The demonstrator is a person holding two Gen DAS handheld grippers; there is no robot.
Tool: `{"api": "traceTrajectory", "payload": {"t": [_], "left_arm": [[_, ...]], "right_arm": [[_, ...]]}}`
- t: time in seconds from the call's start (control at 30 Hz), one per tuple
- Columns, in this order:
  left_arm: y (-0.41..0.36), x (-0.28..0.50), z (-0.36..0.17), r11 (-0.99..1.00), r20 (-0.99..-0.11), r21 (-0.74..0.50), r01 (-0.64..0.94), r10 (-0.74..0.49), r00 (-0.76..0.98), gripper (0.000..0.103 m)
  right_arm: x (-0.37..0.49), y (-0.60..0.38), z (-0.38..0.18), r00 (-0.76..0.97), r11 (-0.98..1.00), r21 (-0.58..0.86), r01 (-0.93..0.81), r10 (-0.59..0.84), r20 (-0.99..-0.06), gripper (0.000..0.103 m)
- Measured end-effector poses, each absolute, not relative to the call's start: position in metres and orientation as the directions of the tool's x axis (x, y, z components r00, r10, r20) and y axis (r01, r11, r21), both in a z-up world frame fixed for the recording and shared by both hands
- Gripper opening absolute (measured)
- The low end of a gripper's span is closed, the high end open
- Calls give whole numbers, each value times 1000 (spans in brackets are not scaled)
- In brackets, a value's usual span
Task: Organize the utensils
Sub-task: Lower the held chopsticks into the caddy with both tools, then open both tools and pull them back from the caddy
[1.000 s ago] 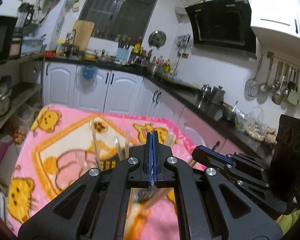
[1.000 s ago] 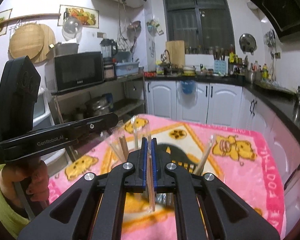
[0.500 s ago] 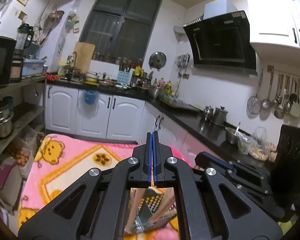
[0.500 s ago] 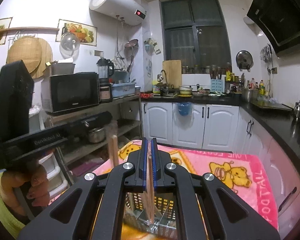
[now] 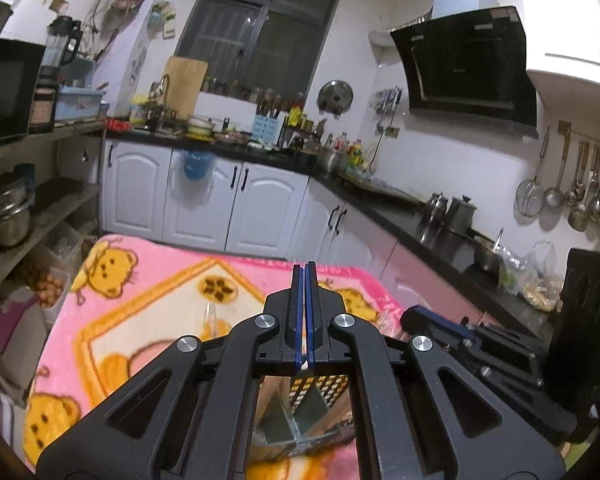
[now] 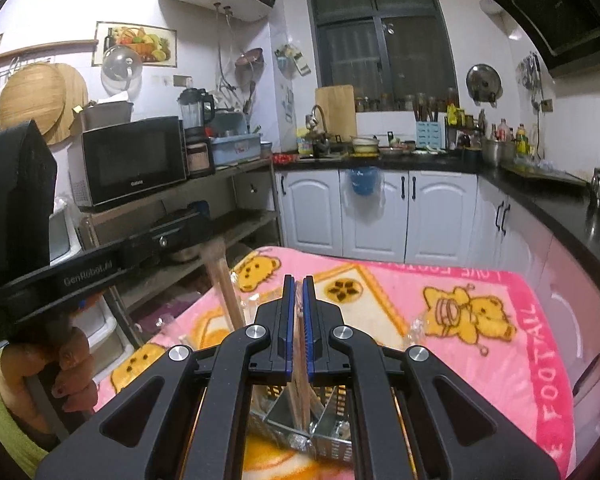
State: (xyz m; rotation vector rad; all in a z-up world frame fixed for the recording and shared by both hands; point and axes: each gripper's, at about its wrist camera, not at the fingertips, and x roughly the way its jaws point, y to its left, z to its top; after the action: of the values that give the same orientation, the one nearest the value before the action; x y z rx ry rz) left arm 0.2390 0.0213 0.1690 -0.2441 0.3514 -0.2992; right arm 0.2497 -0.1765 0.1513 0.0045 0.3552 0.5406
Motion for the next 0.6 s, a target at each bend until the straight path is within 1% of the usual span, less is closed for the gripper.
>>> {"api": "traceTrajectory", "payload": {"t": [0.17, 0.23, 0.3, 0.43, 0.57, 0.6], "left_arm": [[22, 236, 156, 928, -334, -287, 239, -331, 883, 0], [23, 233, 152, 927, -342, -289, 237, -331, 879, 3], [23, 230, 148, 930, -353, -284, 233, -327, 876, 13], [24, 222, 143, 930, -367, -286, 229, -327, 871, 17], [25, 211, 138, 933, -377, -277, 228, -324, 868, 30], [24, 209, 137, 933, -379, -278, 229, -326, 866, 32]], "right_arm": [[250, -182, 143, 792, 863, 118, -492, 500, -350, 5], [250, -183, 140, 791, 865, 121, -487, 496, -359, 8], [247, -186, 137, 794, 869, 126, -478, 489, -362, 21], [242, -192, 133, 797, 874, 132, -467, 481, -365, 24], [235, -198, 128, 798, 880, 136, -455, 471, -375, 34], [232, -199, 126, 798, 881, 134, -454, 469, -380, 35]]}}
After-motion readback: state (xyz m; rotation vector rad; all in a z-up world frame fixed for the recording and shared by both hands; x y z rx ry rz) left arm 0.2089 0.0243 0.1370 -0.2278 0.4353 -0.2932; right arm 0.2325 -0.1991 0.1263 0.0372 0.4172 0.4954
